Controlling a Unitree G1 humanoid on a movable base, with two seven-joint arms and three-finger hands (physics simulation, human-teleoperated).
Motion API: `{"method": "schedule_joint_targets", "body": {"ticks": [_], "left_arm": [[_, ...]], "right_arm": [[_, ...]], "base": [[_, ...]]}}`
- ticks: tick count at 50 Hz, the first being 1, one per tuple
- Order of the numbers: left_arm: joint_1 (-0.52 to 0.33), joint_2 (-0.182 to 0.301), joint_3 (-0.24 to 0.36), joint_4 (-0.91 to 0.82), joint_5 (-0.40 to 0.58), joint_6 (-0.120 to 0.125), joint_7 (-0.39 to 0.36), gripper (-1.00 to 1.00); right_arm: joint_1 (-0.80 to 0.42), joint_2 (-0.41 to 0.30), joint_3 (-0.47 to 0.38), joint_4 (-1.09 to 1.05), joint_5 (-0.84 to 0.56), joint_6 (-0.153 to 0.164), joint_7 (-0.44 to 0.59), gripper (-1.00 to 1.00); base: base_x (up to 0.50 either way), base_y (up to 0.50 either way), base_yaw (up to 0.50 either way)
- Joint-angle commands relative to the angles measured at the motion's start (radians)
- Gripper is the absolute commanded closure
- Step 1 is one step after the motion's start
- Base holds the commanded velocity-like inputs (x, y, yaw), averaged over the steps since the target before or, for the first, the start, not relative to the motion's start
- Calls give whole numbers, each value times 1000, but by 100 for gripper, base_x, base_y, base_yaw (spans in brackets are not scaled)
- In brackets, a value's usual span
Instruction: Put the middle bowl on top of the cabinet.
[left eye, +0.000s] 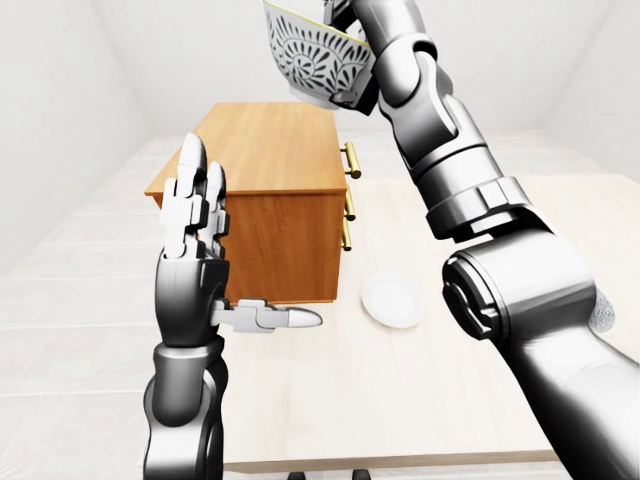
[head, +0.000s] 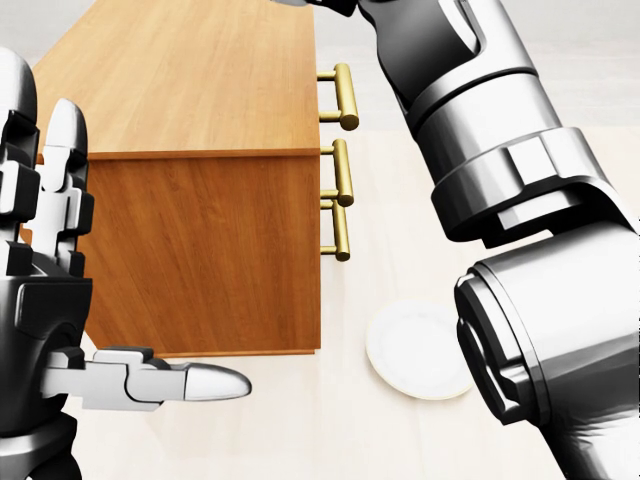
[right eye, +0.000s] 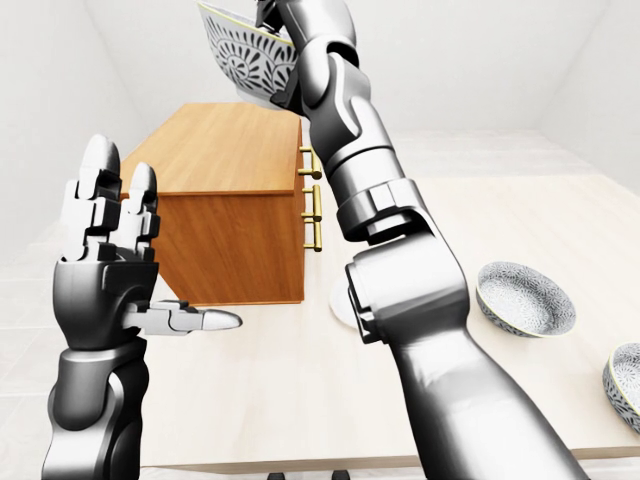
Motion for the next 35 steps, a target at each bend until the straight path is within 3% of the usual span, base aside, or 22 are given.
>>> {"method": "schedule_joint_targets", "body": {"ticks": [1, 35], "left_arm": [[1, -1, -1, -2, 0, 0, -1, -100], [-1, -15, 21, -21, -30, 0, -3, -100]], "right_arm": [[-34, 18, 17, 29, 11, 0, -27, 100], [-18, 94, 17, 105, -27, 0, -73, 100]], "base": [[0, 0, 0], [0, 0, 0]]}}
